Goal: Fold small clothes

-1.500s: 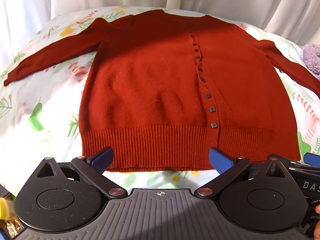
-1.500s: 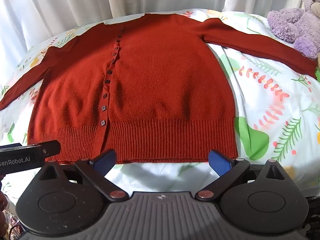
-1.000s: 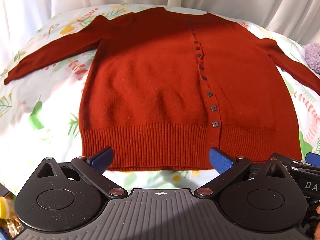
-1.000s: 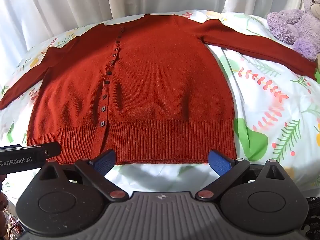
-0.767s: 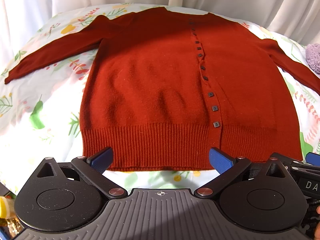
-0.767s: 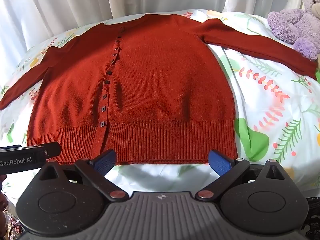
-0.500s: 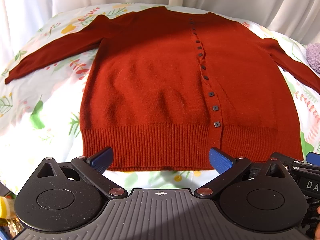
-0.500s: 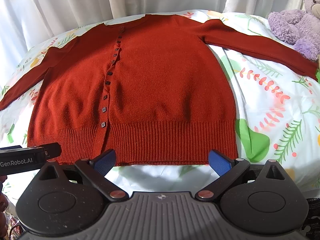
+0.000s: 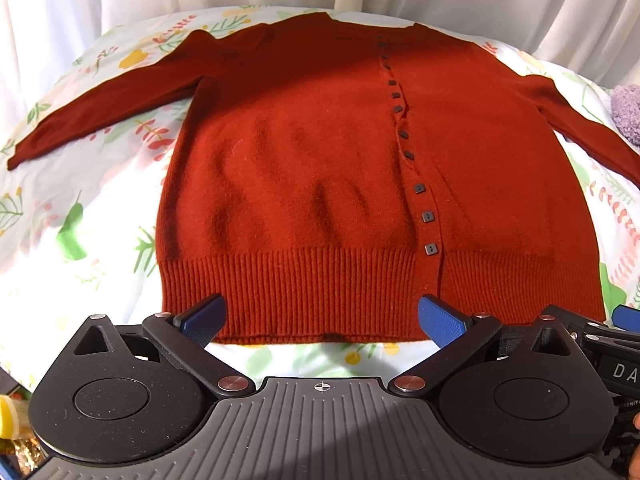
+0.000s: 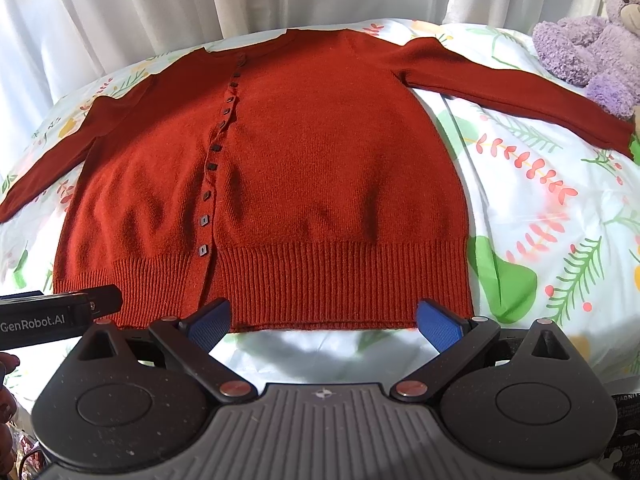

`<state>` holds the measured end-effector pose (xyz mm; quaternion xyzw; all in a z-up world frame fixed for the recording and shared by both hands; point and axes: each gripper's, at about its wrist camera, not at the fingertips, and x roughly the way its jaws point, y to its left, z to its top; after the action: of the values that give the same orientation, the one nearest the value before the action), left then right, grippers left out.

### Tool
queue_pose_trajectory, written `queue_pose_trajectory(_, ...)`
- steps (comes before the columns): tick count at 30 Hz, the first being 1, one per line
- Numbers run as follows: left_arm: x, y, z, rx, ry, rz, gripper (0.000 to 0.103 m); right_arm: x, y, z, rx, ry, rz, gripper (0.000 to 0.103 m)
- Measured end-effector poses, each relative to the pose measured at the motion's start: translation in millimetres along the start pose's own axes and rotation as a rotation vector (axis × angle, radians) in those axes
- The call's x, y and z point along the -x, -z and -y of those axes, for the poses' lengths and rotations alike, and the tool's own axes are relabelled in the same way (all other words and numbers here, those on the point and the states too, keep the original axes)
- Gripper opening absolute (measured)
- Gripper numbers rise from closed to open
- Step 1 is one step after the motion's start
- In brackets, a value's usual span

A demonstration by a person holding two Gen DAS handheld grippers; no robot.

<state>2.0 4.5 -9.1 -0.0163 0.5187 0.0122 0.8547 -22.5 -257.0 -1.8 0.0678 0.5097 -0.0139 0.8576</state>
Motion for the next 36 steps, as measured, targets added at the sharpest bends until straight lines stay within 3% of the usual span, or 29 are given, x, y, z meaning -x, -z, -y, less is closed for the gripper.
queue_pose_trajectory(36,-4.9,-1.8,1.2,-0.003,-0.003,-0.024,0.103,-1.2,1.3,2.3,-0.006,-0.005,-0.001,0.099)
